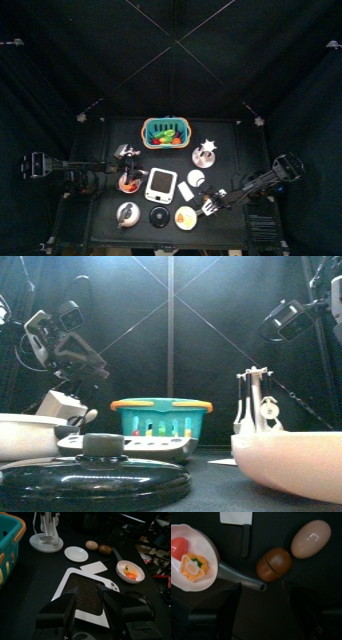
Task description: Grab kiwi
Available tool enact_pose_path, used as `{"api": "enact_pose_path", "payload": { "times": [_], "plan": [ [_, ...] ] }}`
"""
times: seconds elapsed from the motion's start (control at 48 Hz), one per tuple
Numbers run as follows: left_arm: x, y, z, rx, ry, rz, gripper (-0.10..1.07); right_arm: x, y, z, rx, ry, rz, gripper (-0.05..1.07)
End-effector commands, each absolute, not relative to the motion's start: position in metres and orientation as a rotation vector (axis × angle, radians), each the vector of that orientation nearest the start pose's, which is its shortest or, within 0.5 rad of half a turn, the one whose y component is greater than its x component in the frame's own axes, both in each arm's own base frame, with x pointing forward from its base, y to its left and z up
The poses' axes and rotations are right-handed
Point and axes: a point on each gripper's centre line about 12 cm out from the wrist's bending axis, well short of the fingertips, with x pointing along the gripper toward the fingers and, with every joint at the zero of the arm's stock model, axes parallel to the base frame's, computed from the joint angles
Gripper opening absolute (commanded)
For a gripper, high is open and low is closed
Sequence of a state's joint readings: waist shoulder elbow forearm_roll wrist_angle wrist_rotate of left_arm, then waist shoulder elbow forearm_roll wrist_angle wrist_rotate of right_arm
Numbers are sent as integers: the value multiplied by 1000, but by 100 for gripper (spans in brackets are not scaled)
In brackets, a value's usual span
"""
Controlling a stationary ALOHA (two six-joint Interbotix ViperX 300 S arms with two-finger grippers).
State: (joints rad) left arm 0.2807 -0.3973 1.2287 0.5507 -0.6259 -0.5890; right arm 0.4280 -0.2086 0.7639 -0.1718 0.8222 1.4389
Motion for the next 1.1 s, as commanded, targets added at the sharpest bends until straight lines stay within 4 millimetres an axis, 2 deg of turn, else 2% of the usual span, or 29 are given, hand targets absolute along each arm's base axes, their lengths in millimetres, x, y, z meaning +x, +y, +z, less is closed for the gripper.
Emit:
{"api": "enact_pose_path", "payload": {
  "times": [0.0,0.25,0.729,0.917,1.083],
  "plan": [
    [252,34,178,-204,254,-17,76,265,95,163,773,1208,-643,96],
    [250,34,176,-205,259,-17,76,266,81,147,769,1228,-711,96],
    [249,34,175,-207,262,-16,76,261,79,122,772,1281,-754,95],
    [251,34,177,-204,256,-17,76,259,78,119,769,1274,-743,90],
    [251,34,178,-204,255,-17,76,259,77,118,766,1266,-737,79]
  ]
}}
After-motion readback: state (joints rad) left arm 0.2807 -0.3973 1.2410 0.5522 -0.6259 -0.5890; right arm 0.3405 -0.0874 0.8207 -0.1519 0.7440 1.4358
